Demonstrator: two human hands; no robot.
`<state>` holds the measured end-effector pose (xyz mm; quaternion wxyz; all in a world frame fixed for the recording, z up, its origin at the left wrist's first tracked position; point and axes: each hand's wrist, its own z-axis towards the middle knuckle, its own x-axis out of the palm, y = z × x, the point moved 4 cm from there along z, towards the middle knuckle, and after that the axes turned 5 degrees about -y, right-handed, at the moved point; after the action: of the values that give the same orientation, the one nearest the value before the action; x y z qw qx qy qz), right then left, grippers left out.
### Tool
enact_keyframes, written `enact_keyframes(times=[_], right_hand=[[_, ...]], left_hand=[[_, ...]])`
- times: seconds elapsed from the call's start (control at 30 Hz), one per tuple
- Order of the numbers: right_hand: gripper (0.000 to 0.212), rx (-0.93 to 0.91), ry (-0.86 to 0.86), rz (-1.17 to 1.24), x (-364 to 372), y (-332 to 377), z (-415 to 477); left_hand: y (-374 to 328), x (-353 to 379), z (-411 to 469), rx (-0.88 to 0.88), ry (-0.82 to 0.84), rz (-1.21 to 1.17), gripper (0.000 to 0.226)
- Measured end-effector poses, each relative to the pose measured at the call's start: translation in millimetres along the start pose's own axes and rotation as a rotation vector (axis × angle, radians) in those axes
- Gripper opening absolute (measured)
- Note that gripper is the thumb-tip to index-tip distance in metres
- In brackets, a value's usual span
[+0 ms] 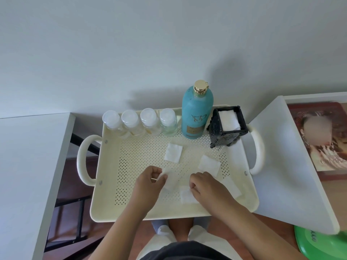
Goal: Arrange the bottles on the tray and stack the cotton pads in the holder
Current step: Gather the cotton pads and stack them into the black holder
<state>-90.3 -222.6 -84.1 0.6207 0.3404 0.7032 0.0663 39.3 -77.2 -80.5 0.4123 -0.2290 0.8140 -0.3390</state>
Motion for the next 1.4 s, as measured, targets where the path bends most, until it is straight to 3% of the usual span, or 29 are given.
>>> enact_keyframes(times=[0.13,0.23,0.43,0.57,0.67,0.87,1.0,1.23,1.4], right_hand=[[0.003,0.122,-0.08,0.238,-15,-8,-1],[0.023,0.219,-0.159,0.462,-32,-11,1],[0.014,0.393,-0.184,0.648,-45,-17,0],[0.01,0.541,-0.301,0.864,-58,-20,-8],[0.008,0.527,-0.444,0.922,-83,-17,-8],[0.004,0.364,-0.774,0.665,-148,-17,2],[0.004,0.391,-0.908,0.554,-167,-27,20],[0.008,0.401,-0.911,0.202,-165,-41,37],[0.007,0.207,-0.842,-0.043,-165,-39,35]], left_hand=[[-5,-4,2,0.021,-0.02,-0.074,0.011],[-14,-7,8,0.051,-0.023,-0.105,0.011],[-31,-9,13,0.068,-0.009,-0.11,0.006],[-42,-7,12,0.083,0.007,-0.13,0.003],[-55,-4,10,0.122,0.043,-0.155,0.002],[-90,-1,10,0.238,0.084,-0.183,0.006],[-110,-1,10,0.277,0.085,-0.178,0.005],[-119,0,9,0.305,0.077,-0.132,0.007],[-123,2,9,0.321,0.05,-0.112,0.008]])
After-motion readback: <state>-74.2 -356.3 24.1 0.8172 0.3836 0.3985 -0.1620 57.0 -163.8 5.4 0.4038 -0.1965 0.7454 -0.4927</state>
